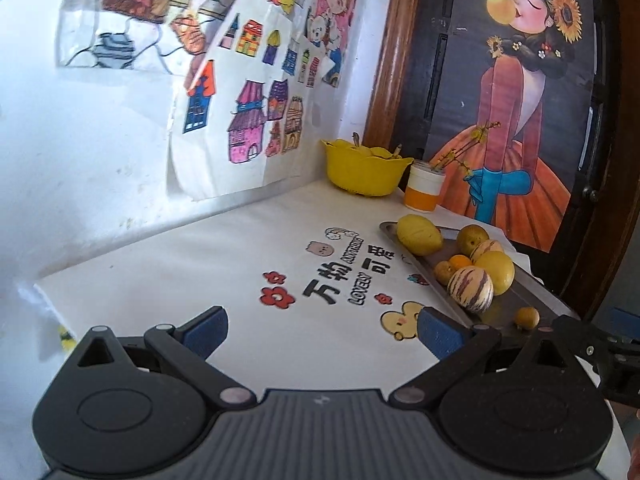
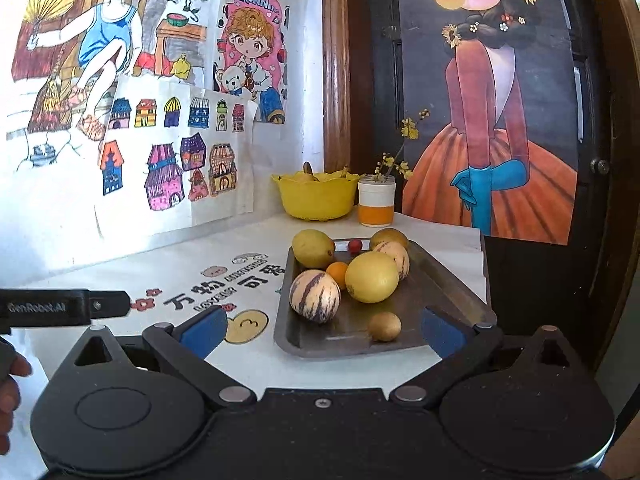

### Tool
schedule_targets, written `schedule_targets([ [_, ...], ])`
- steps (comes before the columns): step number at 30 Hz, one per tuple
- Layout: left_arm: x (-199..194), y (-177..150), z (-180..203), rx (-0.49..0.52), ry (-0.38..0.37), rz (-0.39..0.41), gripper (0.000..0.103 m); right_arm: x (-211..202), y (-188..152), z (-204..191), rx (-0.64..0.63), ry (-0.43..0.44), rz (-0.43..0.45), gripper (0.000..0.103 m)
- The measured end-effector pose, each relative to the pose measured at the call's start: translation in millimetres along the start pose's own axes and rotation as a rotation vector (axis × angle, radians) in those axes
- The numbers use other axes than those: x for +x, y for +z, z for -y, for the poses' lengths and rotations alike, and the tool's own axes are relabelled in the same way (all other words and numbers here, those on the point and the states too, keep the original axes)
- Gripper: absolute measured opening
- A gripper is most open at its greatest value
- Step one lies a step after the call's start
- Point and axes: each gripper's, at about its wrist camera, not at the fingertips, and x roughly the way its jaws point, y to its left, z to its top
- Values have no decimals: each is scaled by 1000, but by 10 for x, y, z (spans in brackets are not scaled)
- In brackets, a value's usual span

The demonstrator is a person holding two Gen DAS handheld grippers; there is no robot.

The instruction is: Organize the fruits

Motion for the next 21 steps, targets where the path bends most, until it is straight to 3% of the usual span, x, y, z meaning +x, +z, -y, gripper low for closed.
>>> schedule_targets([
  [21,-143,-206,-95,39,49,25,103,-30,-231,-16,5,1,-22,102],
])
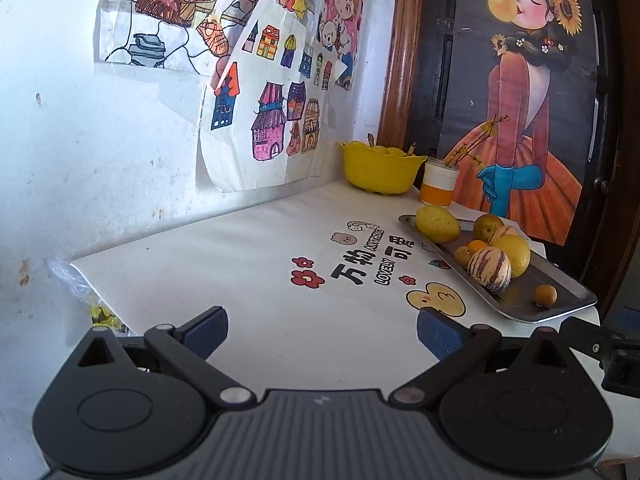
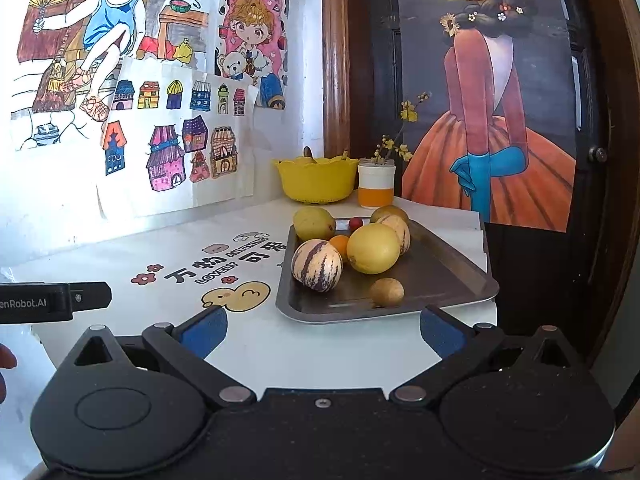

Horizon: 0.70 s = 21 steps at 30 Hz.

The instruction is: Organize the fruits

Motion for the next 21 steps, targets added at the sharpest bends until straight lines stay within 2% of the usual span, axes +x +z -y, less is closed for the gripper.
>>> schedule_targets([
  [21,-7,-23,-16,-9,-4,-3,103,6,-23,-29,-12,18,-8,102],
])
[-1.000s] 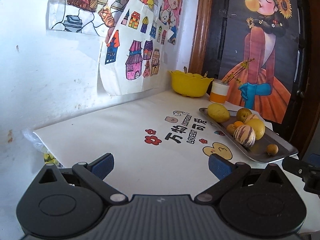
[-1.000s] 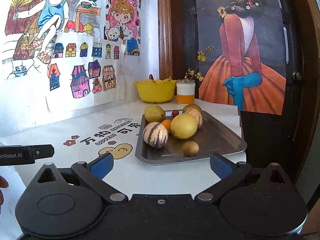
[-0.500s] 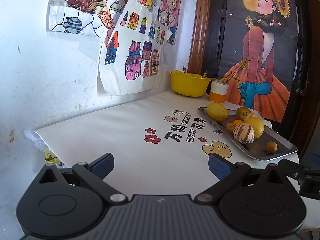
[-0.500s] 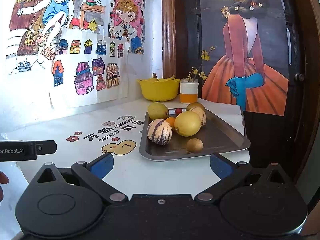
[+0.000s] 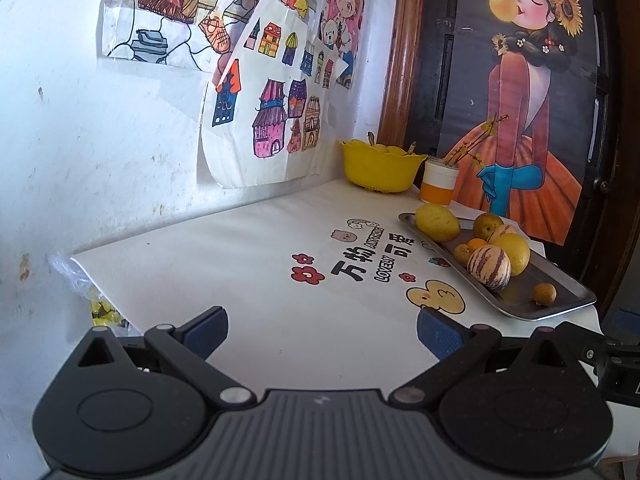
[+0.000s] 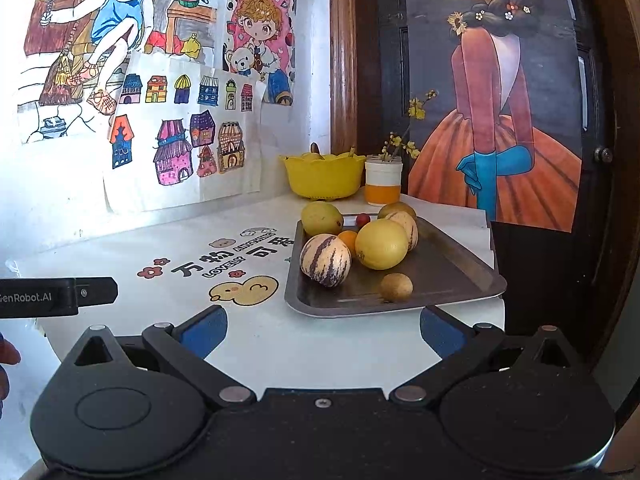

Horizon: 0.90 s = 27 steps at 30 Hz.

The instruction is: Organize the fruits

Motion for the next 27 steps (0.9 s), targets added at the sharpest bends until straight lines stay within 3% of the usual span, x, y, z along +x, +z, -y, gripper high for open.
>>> schedule_targets([
  [27,-1,-17,-1,-4,-1,0,103,3,-21,-16,-1,6,-5,102],
])
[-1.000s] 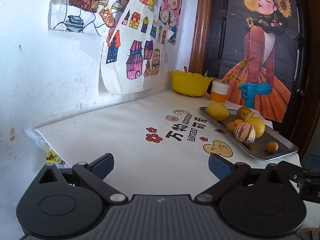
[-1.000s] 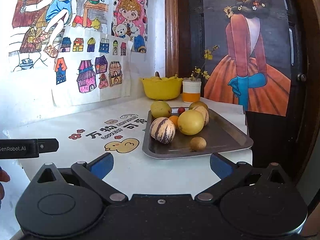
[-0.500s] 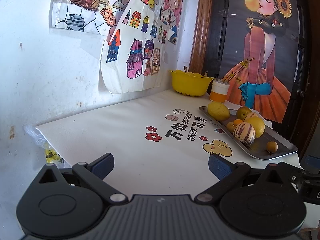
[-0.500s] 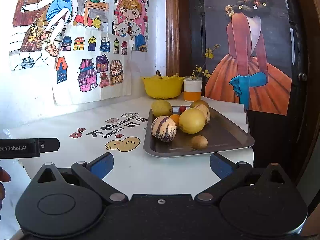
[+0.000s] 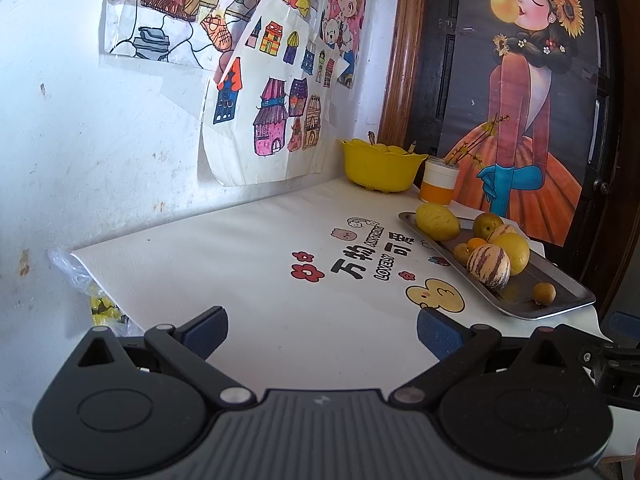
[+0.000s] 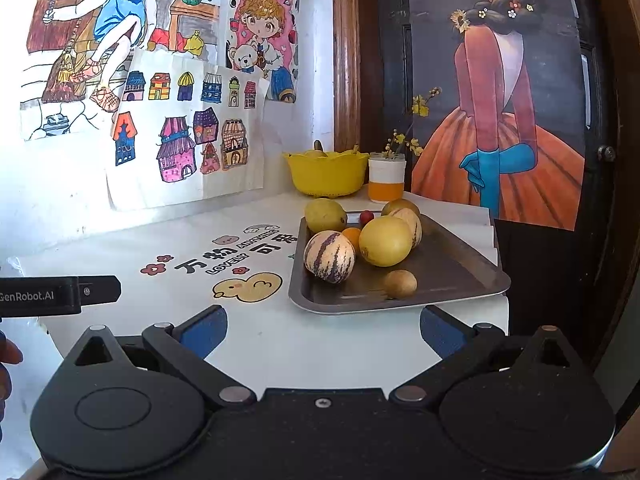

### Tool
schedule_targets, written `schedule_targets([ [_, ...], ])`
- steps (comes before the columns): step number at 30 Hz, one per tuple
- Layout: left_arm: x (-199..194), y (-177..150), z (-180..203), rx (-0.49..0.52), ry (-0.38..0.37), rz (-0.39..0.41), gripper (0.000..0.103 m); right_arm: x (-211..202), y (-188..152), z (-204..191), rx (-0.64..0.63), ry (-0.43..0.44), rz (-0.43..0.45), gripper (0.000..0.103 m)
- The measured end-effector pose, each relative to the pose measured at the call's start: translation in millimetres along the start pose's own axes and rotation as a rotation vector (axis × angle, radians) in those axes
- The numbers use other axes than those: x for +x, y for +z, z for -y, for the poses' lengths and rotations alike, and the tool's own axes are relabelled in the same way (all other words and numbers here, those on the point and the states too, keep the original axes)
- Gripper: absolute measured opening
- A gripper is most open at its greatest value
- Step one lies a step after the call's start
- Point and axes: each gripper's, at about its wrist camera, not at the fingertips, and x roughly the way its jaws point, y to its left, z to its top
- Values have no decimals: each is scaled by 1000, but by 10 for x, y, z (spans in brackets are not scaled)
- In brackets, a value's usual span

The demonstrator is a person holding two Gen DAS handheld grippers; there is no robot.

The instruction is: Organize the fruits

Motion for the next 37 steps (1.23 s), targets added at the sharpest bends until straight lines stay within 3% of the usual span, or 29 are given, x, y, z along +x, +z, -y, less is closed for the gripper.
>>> schedule_targets([
  [13,4,-8,11,8,-4,-9,103,2,-16,-20,-2,3,-5,102],
  [24,1,-9,33,16,47,-22,103,4,-26,-36,-3,4,-7,102],
  [37,-7,-15,48,26,37,-23,103,7,-36,-50,-5,11,-11,102],
])
